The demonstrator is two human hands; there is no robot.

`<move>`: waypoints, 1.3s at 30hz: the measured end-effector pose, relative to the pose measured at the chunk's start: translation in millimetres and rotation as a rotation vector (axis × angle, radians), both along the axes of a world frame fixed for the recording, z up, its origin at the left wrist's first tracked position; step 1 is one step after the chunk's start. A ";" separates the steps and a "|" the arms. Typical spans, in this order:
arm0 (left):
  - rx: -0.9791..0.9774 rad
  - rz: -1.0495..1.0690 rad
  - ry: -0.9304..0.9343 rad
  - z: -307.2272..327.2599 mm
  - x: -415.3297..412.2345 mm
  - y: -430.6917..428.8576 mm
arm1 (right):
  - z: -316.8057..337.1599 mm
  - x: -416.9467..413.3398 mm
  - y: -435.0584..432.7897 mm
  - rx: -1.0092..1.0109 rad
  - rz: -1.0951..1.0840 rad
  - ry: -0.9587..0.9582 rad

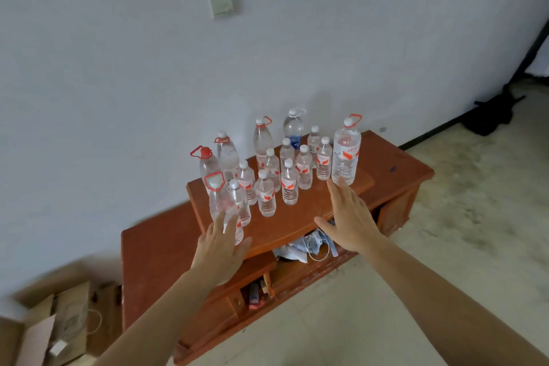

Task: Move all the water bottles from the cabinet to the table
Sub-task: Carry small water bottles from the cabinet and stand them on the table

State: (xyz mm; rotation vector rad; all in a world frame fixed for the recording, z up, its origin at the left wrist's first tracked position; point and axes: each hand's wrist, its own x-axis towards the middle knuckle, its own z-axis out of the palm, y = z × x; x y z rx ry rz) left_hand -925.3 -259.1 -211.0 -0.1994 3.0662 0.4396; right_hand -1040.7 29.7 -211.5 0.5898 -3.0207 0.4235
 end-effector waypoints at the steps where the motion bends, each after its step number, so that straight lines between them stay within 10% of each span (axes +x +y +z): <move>1: 0.018 -0.016 -0.008 -4.1 -21.8 -3.2 | -2.2 -18.5 -4.8 0.000 -0.009 -0.013; 10: 0.372 0.110 -0.131 -91.0 -177.1 -0.2 | -77.1 -164.5 -27.4 -0.097 -0.025 -0.218; 18: 0.747 0.638 -0.246 -202.4 -250.9 18.1 | -202.0 -265.3 -57.6 -0.330 0.075 -0.527; 39: 0.779 0.972 -0.049 -232.4 -324.8 30.7 | -268.8 -313.6 -100.7 -0.583 0.074 -0.587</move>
